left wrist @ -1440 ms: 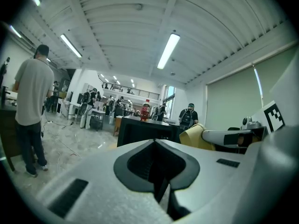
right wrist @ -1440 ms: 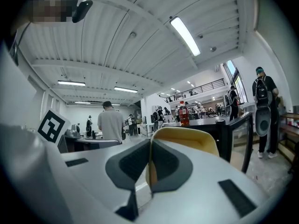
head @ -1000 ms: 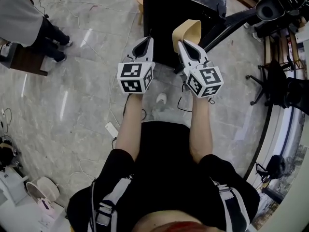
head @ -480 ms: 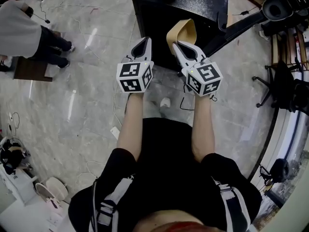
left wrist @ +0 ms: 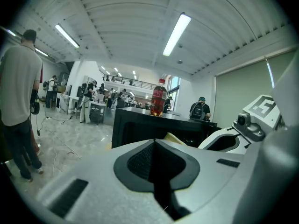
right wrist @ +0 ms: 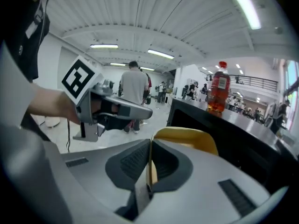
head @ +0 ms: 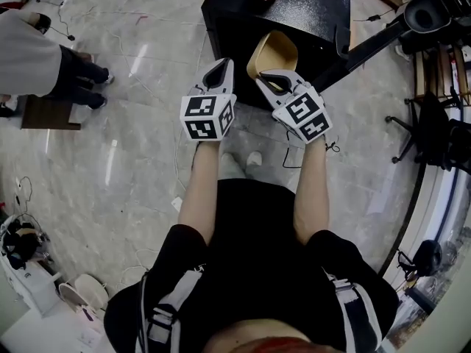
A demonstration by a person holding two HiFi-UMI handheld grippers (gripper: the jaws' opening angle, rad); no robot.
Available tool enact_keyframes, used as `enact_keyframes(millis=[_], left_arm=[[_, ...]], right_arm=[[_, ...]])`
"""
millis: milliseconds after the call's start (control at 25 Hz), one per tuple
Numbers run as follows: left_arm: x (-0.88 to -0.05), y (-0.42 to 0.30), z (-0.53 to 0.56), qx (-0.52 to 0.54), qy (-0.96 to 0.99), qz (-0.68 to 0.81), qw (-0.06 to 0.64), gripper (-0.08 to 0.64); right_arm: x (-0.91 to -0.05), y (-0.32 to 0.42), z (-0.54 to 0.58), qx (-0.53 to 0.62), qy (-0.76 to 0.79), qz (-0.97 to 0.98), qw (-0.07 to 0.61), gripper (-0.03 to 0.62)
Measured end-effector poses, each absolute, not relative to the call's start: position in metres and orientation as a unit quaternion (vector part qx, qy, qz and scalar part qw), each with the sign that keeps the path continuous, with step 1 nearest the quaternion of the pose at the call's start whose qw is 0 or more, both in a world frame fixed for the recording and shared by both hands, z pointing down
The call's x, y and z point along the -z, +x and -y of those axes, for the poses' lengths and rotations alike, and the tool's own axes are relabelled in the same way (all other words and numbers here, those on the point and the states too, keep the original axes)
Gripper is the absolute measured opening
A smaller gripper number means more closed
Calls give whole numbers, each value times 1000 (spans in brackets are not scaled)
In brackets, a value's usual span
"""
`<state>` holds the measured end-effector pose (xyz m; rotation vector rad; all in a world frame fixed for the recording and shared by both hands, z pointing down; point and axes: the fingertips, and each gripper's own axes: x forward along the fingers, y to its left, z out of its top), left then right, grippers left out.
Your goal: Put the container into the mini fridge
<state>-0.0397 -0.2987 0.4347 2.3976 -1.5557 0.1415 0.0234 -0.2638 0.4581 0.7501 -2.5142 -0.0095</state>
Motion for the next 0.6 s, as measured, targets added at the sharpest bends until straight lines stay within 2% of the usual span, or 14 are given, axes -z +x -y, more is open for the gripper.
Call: enact_keyframes(millis=[160,600], left_arm=[[-438,-52,306,-60,826,544,135,11],[-431,-70,335,-72,820,555,117,11]], right_arm=[[-488,16,280,45,228,908,349,18],[-529,7,356,113,209,868,436,18]])
